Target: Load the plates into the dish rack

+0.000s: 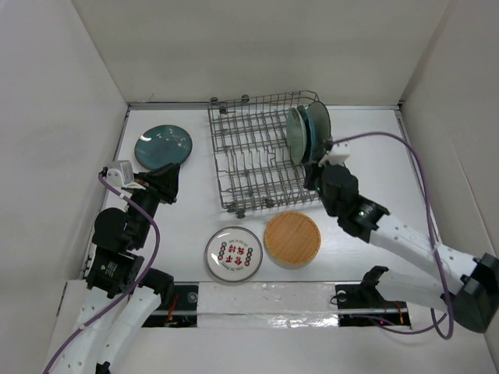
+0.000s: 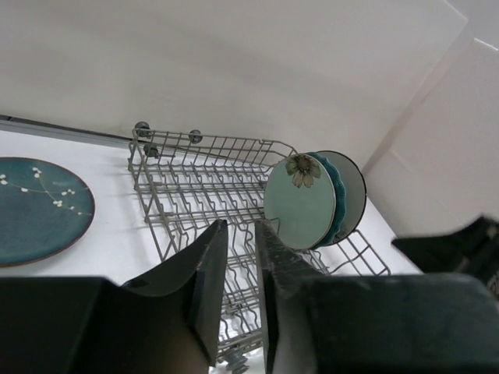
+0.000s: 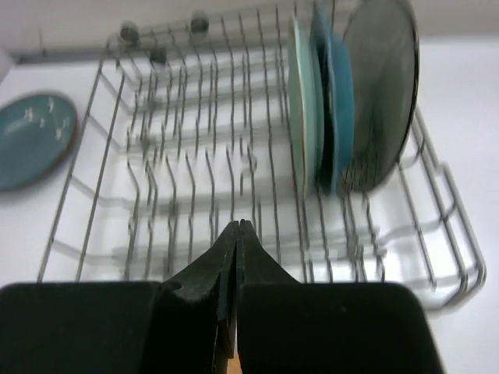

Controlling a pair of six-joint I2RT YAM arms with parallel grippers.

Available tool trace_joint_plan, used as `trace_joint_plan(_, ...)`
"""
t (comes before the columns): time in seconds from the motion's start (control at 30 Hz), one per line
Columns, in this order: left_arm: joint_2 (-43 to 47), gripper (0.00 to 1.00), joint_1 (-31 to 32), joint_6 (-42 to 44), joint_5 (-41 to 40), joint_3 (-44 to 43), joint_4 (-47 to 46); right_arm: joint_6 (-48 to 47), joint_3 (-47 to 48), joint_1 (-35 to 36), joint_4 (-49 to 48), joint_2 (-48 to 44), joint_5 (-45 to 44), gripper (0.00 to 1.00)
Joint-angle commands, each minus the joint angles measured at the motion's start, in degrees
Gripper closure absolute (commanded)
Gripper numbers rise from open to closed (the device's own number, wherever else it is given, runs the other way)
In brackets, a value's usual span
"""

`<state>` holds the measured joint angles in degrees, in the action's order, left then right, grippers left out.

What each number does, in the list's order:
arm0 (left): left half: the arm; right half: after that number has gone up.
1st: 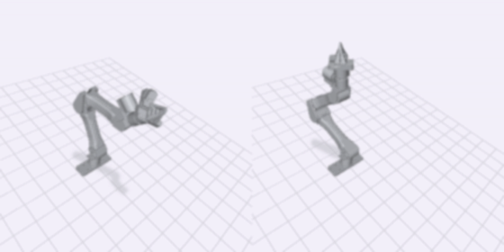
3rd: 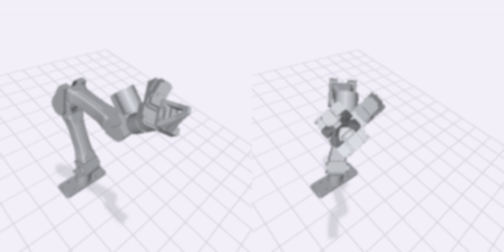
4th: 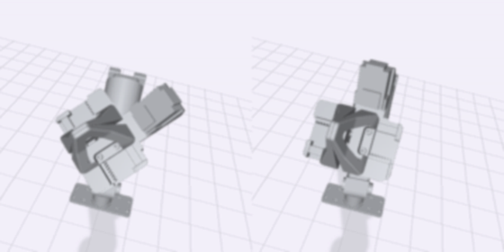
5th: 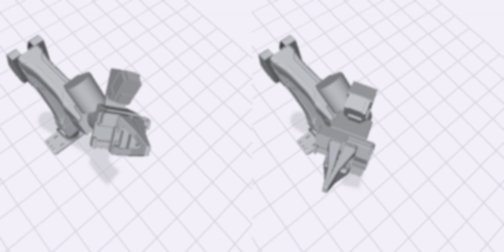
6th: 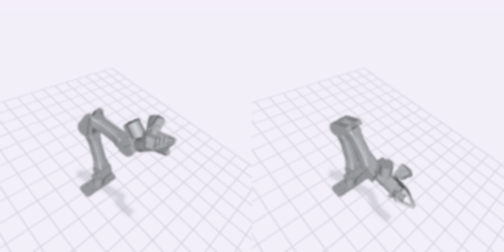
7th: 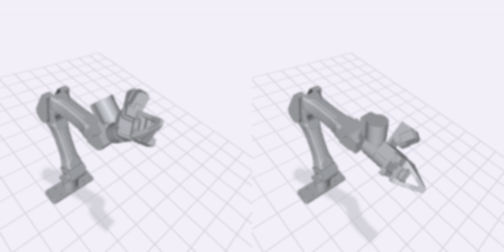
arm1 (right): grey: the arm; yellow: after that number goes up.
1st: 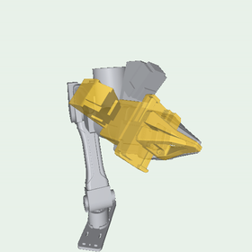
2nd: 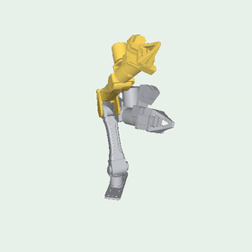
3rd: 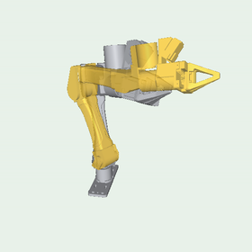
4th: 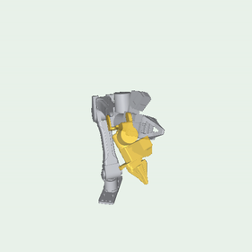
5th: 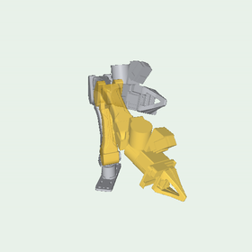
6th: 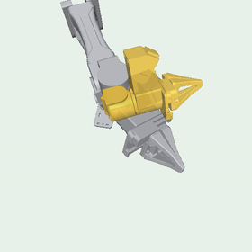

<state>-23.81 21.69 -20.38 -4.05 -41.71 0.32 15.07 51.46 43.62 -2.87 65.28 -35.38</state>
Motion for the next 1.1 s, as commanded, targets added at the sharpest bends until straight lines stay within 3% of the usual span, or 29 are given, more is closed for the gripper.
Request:
trace_joint_plan(0.0,0.35,0.84,0.19,0.61,0.80,0.32,-2.16,13.47,-10.22,-0.29,0.22,-10.31,3.90,1.00)
trace_joint_plan(0.1,0.35,0.86,0.19,0.61,1.42,0.32,-2.43,23.76,-19.45,-1.07,9.62,-22.44,7.32,0.97)
trace_joint_plan(0.13,0.43,0.86,0.19,0.52,1.33,0.32,-2.34,25.17,-21.38,-1.08,13.30,-24.91,9.17,0.87)
trace_joint_plan(0.17,0.43,0.86,0.19,0.61,1.42,0.23,-2.34,28.66,-23.75,-2.64,15.51,-26.93,11.19,0.61)
trace_joint_plan(0.27,0.70,0.83,0.19,0.52,1.33,0.40,-2.51,33.16,-26.66,-6.50,22.99,-29.77,15.75,0.31)
trace_joint_plan(0.37,0.70,0.81,0.19,0.43,1.33,0.32,-2.34,32.49,-29.13,-10.47,20.82,-25.39,27.05,0.24)
trace_joint_plan(0.57,1.14,0.79,0.19,0.52,0.98,0.23,-2.25,33.01,-34.06,-13.73,8.52,-12.20,39.38,0.25)
trace_joint_plan(0.73,1.31,0.78,0.19,0.61,0.98,0.23,-2.25,33.53,-34.59,-14.26,3.59,-8.33,39.60,0.27)
trace_joint_plan(0.87,1.49,0.78,0.19,0.69,0.72,0.23,-2.25,33.45,-35.03,-15.58,1.38,-5.69,40.47,0.45)
trace_joint_plan(1.0,1.31,0.78,0.19,0.69,0.80,0.23,-2.16,32.92,-35.03,-16.19,1.73,-4.19,40.65,0.53)
trace_joint_plan(1.07,1.31,0.78,0.19,0.69,0.63,0.14,-2.16,33.44,-34.94,-16.19,2.34,-4.19,40.65,0.62)
